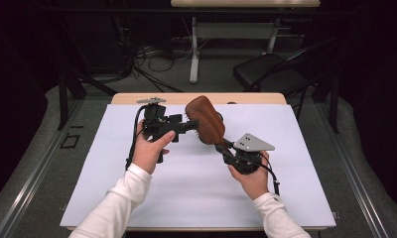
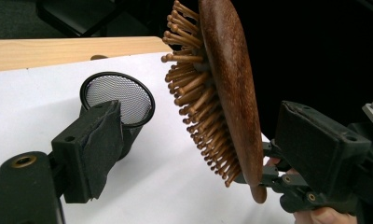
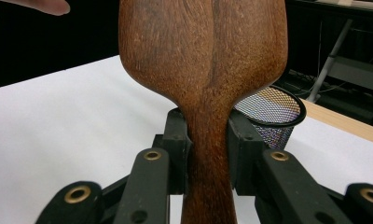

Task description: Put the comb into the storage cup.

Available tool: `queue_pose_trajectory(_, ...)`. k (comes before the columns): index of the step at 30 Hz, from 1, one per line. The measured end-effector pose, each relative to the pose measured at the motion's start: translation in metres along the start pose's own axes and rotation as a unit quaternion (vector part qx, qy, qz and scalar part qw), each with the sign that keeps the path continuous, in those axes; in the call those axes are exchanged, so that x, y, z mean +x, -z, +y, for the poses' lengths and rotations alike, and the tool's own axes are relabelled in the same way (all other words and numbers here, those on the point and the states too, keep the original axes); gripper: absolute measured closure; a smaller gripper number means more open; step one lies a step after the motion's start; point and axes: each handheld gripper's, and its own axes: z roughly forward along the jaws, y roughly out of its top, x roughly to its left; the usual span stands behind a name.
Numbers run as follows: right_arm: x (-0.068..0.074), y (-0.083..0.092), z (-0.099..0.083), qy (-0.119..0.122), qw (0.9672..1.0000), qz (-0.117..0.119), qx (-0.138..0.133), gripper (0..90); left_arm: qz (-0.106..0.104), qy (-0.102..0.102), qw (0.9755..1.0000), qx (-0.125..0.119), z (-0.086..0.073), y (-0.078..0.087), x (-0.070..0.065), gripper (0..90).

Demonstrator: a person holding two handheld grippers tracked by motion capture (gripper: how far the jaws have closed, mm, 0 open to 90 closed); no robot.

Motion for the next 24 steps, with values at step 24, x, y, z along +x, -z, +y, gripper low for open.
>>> queue_pose_trajectory(24, 0.002, 0.001, 0.0, 0.002, 1.0, 0.003, -0.004, 72.1, -0.02, 0.024, 0.9995, 0.011, 0.006, -0.035, -0.007, 16.1)
